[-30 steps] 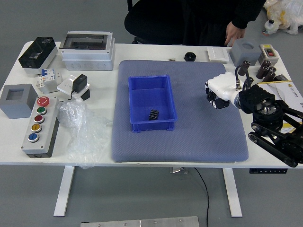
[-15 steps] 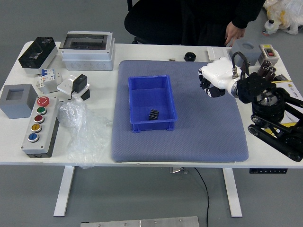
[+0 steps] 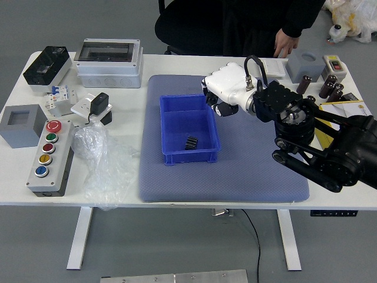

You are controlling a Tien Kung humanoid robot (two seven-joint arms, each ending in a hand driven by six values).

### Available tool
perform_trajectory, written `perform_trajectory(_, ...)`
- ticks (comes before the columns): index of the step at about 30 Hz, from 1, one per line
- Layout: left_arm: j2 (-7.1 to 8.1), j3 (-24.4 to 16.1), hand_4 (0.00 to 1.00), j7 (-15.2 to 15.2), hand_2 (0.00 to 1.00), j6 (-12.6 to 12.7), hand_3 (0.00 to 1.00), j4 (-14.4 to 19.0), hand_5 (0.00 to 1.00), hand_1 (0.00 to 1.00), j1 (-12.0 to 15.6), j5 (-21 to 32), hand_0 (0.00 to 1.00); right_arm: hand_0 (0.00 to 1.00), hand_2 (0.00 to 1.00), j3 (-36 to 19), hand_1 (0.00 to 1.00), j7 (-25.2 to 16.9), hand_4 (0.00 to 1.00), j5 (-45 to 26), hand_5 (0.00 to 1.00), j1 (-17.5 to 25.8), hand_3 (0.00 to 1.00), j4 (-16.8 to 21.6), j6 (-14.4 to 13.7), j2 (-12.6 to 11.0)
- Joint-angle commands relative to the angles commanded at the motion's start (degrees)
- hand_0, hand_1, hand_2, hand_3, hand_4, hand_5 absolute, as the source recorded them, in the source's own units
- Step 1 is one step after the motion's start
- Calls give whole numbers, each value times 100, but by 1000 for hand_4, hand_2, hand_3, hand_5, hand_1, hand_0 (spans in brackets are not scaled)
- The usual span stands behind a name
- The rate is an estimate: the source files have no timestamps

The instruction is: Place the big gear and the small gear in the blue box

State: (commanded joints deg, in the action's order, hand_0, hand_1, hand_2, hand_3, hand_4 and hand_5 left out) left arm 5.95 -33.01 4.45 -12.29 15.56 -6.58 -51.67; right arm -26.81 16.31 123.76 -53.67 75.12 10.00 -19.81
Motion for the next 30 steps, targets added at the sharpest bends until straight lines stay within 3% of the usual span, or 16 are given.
perform_trajectory(7, -29, 59, 753, 1, 839, 6, 845, -4, 689, 836, -12, 25, 858, 573, 520, 181, 441, -54, 452, -231, 155, -20, 611, -506, -103, 401)
perform_trajectory(14, -46, 86, 753, 3, 839, 6, 845, -4, 688, 836, -17, 38, 858, 566, 525, 231, 443, -69, 461, -458, 162, 5, 616, -808, -93, 559)
perform_trajectory(15, -46, 86, 754, 2, 839, 6, 845, -4, 689, 836, -18, 38, 858, 540, 550, 226, 472, -69, 619, -475, 297, 8, 633, -822, -81, 565)
perform_trajectory(20, -45, 91, 754, 2, 839, 4, 845, -4, 689, 836, -20, 38, 858, 540, 550, 177, 472, -77, 619, -559, 297, 11, 633, -862, -9, 580)
perform_trajectory(21, -45, 93, 753, 2, 839, 4, 846, -4, 689, 836, -20, 39, 858, 571, 641, 168, 513, -78, 726, -569, 367, 11, 660, -861, 4, 578)
perform_trajectory(26, -44, 101, 753, 4, 839, 4, 846, -5, 689, 836, -19, 42, 858, 571, 641, 122, 513, -85, 726, -627, 367, 7, 660, -854, 81, 572)
perform_trajectory(27, -44, 103, 753, 5, 839, 4, 845, -5, 689, 836, -19, 42, 858, 597, 704, 113, 550, -88, 797, -635, 431, 5, 779, -852, 96, 572)
perform_trajectory(30, -42, 104, 753, 6, 839, 3, 845, -5, 689, 836, -20, 40, 858, 597, 704, 80, 550, -92, 797, -650, 431, 2, 779, -840, 126, 563)
